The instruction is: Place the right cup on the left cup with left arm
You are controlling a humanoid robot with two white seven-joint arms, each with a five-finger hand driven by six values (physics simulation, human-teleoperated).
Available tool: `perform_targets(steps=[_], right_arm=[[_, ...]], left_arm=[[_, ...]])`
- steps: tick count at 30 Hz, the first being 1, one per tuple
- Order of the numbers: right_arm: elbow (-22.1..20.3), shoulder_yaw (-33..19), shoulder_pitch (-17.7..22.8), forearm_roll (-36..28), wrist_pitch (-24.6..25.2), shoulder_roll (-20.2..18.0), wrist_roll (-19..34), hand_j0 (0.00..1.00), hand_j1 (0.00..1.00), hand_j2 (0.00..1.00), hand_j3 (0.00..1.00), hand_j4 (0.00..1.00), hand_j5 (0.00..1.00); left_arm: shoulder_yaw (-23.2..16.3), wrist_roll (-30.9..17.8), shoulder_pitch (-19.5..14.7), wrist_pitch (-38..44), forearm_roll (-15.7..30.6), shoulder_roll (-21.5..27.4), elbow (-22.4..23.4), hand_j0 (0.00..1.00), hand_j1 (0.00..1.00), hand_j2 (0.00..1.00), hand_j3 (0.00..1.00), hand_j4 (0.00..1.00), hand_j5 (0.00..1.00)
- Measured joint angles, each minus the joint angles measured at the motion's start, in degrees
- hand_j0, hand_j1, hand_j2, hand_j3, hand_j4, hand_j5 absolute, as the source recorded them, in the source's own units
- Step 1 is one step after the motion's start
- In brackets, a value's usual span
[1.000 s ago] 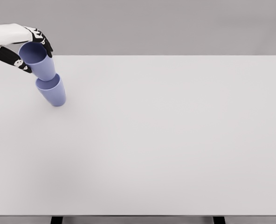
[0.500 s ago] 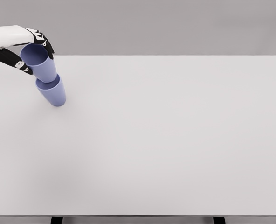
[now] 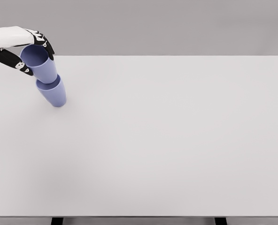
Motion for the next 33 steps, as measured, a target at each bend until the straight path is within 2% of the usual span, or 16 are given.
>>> perform_targets(steps=[18,23,29,33], right_arm=[[0.00,0.00,0.00,0.00,0.00,0.00,0.00,1.00,1.00,1.00,1.00,1.00,1.00],[0.00,0.00,0.00,0.00,0.00,0.00,0.01,1.00,1.00,1.00,1.00,1.00,1.00],[0.00,0.00,0.00,0.00,0.00,0.00,0.00,1.00,1.00,1.00,1.00,1.00,1.00],[0.00,0.00,0.00,0.00,0.00,0.00,0.00,1.00,1.00,1.00,1.00,1.00,1.00]], left_arm=[[-0.01,0.18,0.97,0.00,0.00,0.25,-0.03,0.56,0.56,0.56,0.56,0.56,0.56],[0.06,0.18,0.97,0.00,-0.06,0.30,-0.07,0.79,0.79,0.79,0.79,0.79,0.79],[0.08,0.23,0.97,0.01,-0.08,0.34,-0.15,0.81,0.81,0.81,0.81,0.81,0.81],[0.09,0.26,1.05,0.01,-0.07,0.34,-0.22,0.89,0.89,0.89,0.89,0.89,0.89]])
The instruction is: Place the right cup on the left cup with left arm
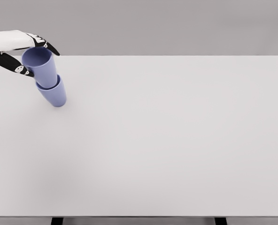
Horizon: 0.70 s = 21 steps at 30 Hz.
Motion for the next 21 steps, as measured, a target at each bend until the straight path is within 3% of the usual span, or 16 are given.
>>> perform_targets(steps=[12,17,21], right_arm=[[0.00,0.00,0.00,0.00,0.00,0.00,0.01,1.00,1.00,1.00,1.00,1.00,1.00],[0.00,0.00,0.00,0.00,0.00,0.00,0.01,1.00,1.00,1.00,1.00,1.00,1.00],[0.00,0.00,0.00,0.00,0.00,0.00,0.01,1.00,1.00,1.00,1.00,1.00,1.00]], left_arm=[[0.35,0.01,-0.18,0.00,0.23,0.53,-0.84,1.00,1.00,1.00,1.00,1.00,1.00],[0.91,0.01,-2.55,0.01,3.74,5.33,-8.33,1.00,1.00,1.00,1.00,1.00,1.00],[1.10,-0.06,-2.64,0.00,7.90,11.22,-18.28,1.00,1.00,1.00,1.00,1.00,1.00]])
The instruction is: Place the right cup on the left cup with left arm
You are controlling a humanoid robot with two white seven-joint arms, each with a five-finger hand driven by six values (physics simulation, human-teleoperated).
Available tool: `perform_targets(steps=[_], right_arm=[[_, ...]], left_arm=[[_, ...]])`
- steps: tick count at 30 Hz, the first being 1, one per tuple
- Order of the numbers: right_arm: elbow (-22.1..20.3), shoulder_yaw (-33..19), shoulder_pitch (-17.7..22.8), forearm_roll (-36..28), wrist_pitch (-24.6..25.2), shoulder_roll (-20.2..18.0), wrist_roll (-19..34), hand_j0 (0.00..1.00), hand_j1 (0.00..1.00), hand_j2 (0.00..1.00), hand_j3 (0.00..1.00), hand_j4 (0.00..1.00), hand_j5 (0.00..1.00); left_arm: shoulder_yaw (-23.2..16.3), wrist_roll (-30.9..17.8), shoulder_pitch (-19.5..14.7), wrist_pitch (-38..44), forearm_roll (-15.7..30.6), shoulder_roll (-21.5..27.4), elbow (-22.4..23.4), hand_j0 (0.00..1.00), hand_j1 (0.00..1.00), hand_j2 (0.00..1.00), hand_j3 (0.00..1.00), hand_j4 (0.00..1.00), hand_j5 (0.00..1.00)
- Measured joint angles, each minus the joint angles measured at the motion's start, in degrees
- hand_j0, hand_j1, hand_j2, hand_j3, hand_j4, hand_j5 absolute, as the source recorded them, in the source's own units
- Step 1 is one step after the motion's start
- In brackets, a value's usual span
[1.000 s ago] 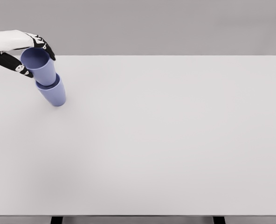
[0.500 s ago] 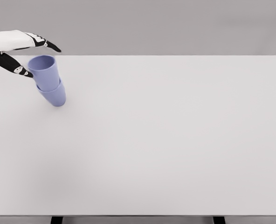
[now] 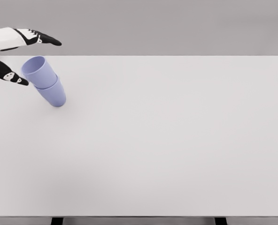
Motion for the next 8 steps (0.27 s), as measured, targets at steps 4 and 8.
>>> perform_targets(steps=[4,8], right_arm=[[0.00,0.00,0.00,0.00,0.00,0.00,-0.01,1.00,1.00,1.00,1.00,1.00,1.00],[0.00,0.00,0.00,0.00,0.00,0.00,0.00,1.00,1.00,1.00,1.00,1.00,1.00]], left_arm=[[0.34,-0.46,1.05,0.01,4.19,4.16,-8.76,1.00,1.00,1.00,1.00,1.00,1.00],[1.09,-0.56,5.34,-0.03,5.13,3.85,-11.21,1.00,1.00,1.00,1.00,1.00,1.00]])
